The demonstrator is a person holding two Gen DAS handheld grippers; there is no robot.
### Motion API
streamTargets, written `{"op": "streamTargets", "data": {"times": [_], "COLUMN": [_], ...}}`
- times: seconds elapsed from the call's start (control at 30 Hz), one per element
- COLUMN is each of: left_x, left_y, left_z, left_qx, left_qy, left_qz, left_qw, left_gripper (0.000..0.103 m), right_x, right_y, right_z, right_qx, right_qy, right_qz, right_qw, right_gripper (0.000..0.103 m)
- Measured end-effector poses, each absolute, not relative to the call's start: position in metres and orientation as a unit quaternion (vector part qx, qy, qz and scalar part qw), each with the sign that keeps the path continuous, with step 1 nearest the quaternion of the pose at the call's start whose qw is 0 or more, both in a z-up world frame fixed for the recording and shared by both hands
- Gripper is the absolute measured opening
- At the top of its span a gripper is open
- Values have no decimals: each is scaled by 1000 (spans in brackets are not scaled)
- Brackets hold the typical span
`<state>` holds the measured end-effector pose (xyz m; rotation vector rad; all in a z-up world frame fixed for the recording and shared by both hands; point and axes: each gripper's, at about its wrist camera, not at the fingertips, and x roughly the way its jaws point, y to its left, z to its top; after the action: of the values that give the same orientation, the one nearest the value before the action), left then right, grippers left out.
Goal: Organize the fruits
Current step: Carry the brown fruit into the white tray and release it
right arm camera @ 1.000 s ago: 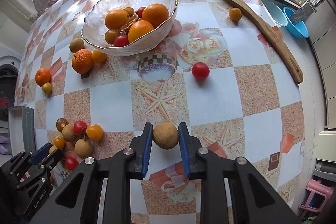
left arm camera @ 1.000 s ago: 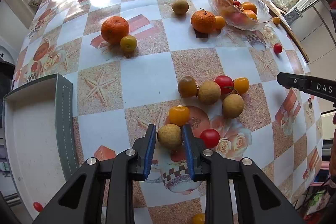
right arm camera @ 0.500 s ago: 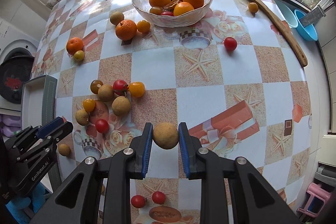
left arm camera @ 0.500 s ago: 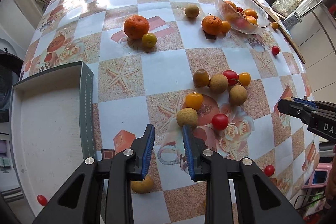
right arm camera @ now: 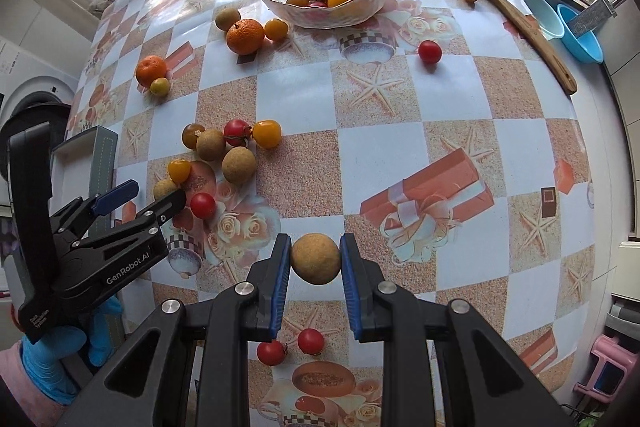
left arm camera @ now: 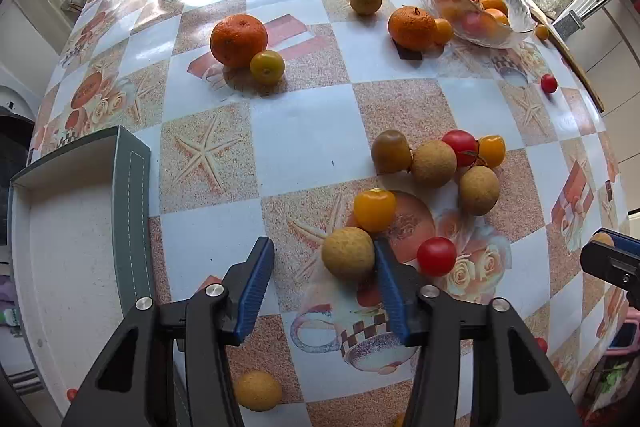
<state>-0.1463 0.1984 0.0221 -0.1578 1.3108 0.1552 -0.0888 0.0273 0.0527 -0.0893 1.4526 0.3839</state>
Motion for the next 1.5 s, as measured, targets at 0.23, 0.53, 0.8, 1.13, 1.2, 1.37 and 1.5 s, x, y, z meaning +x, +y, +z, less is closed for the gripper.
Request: {"op": "streamTargets", "data": {"times": [0.23,0.53,0.8,1.13,1.2,1.37,1.5], "left_x": [-149,-177,-215,-270,-279,-295,-296], "left_y": [202,234,283,355,367,392,400], "left_z": [29,73,92,79,73,56,42], "left_qx": [-95,-124,-135,-157,-162,-175,-171], "left_qy": [604,568,550,551,555,564,575], "left_qz": [47,60,110,185,197,217,221], "left_qw": [790,812,817,798,792,777,769], "left_gripper": [27,27,27,27,27,27,27], "right_x": [-91,-94,-102,-129,-135,-148,-152], "right_y": [28,57,113,211,231,278,308], "right_z": [58,72,79,78,75,60,41], "right_qx": [-36,-49,-69,-108,-113,-132,-153], "right_qy": [658,649,643,636,637,640,644], "right_qz": [179,209,252,320,333,355,359], "right_qw": [730,730,720,694,686,668,658], "right_gripper": [27,27,27,27,27,27,27]}}
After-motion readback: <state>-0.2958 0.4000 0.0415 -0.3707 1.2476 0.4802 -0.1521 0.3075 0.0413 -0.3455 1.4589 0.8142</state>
